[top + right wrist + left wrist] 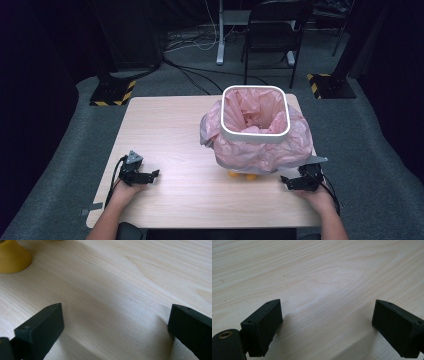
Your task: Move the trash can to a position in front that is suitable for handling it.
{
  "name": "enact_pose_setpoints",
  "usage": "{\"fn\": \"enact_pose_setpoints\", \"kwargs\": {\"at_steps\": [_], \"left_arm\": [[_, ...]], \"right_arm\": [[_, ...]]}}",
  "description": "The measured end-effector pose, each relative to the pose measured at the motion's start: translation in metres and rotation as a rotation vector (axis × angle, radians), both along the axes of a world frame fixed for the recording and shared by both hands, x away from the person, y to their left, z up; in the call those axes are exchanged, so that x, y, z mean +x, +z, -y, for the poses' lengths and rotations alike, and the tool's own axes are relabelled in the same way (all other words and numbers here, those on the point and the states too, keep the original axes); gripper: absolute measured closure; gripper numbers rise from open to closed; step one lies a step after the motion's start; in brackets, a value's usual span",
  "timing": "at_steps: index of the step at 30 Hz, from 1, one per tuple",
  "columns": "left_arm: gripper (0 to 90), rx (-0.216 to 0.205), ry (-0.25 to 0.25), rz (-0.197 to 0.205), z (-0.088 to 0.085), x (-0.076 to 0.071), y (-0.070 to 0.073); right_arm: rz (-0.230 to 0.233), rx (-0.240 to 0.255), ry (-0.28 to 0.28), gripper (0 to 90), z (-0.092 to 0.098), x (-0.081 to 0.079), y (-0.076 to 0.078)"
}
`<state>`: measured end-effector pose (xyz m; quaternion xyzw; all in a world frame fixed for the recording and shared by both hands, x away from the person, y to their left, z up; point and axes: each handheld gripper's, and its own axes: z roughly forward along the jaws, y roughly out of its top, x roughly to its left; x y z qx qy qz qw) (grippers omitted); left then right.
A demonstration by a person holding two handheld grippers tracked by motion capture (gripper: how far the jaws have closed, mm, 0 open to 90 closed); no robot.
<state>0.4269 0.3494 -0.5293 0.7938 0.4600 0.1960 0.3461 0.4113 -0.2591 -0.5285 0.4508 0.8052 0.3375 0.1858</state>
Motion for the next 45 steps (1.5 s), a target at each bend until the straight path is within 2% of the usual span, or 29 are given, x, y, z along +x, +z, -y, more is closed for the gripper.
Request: {"fn": "enact_pose_setpoints", "kwargs": {"at_steps": [13, 16, 20, 21, 22, 28, 29, 31, 35, 40, 42, 45], "left_arm": [[11.4, -0.001, -0.005, 0.005, 0.0, 0.0, 0.0], [14.9, -0.003, -0.012, 0.002, 0.001, 0.0, 0.001], [18.7, 0.001, -0.021, -0.006, 0.002, -0.001, 0.003], [20.5, 0.005, -0.031, -0.006, 0.002, -0.002, 0.004], [21.6, 0.005, -0.033, -0.008, 0.002, -0.002, 0.004], [27.0, 0.021, -0.035, -0.023, 0.002, -0.003, 0.007], [27.2, 0.023, -0.034, -0.012, 0.002, -0.003, 0.01], [29.1, 0.009, -0.042, 0.003, 0.003, -0.005, 0.013], [31.3, 0.012, -0.064, 0.037, 0.009, -0.007, 0.022], [30.9, -0.003, -0.082, 0.036, 0.014, -0.009, 0.025], [31.0, -0.007, -0.089, 0.029, 0.015, -0.009, 0.026], [32.0, -0.01, -0.102, 0.035, 0.018, -0.011, 0.029]], "right_arm": [[0.002, -0.001, -0.012, 0.0, 0.0, -0.002, 0.0], [0.002, 0.002, -0.017, 0.3, 0.0, -0.003, 0.0], [0.004, 0.007, -0.013, 5.2, 0.0, -0.004, 0.001], [0.012, 0.012, -0.006, 12.1, 0.001, -0.006, 0.002], [0.016, 0.013, -0.001, 15.0, 0.002, -0.007, 0.003], [-0.004, 0.001, 0.01, 27.7, 0.002, -0.008, 0.008], [-0.006, 0.0, 0.012, 29.2, 0.002, -0.009, 0.008], [-0.011, 0.007, 0.009, 29.7, 0.002, -0.009, 0.009], [0.019, 0.019, 0.022, 34.6, 0.003, -0.012, 0.015], [0.047, 0.031, 0.023, 34.9, 0.004, -0.015, 0.02], [0.043, 0.048, 0.012, 34.5, 0.005, -0.017, 0.022], [0.051, 0.05, 0.004, 34.2, 0.006, -0.02, 0.024]]}}
